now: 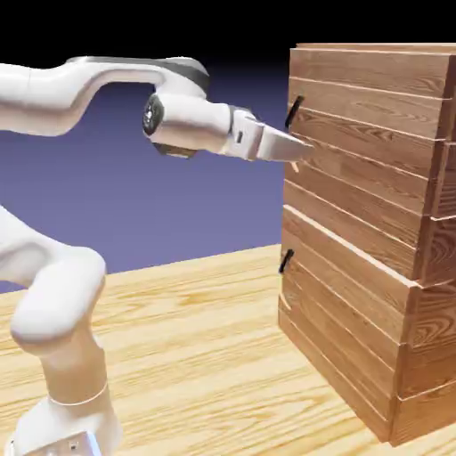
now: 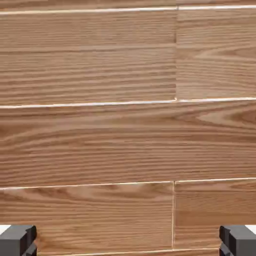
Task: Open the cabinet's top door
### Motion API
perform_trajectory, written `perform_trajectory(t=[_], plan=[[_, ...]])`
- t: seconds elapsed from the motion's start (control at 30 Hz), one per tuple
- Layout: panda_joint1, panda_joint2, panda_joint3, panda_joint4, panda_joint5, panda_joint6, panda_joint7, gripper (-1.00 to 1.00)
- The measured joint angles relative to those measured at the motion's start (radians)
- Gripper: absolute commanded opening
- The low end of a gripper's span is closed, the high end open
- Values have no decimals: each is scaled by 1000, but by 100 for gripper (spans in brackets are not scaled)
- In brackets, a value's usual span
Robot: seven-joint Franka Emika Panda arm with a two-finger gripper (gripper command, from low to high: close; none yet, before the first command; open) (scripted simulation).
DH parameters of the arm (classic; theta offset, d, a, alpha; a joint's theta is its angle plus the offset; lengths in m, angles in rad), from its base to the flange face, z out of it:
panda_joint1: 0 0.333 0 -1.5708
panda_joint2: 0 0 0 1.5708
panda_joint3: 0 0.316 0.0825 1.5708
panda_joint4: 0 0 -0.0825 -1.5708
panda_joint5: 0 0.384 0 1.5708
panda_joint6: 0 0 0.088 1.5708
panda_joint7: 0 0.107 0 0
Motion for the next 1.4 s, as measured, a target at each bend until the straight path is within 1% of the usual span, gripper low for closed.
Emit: perform_trajectory(t=[0.8,0.87,1.0,1.03,1.1,1.27,1.4], plan=[[-260,-143,331,170,1044,14,-771,100],[-264,-146,337,172,1061,14,-784,100],[-407,-78,420,265,1080,-27,-798,100],[-434,-65,436,282,1084,-34,-800,-100],[-434,-65,436,283,1084,-34,-800,-100],[-253,-29,298,196,1084,-69,-906,-100],[-108,-38,189,114,1006,-101,-890,-100]])
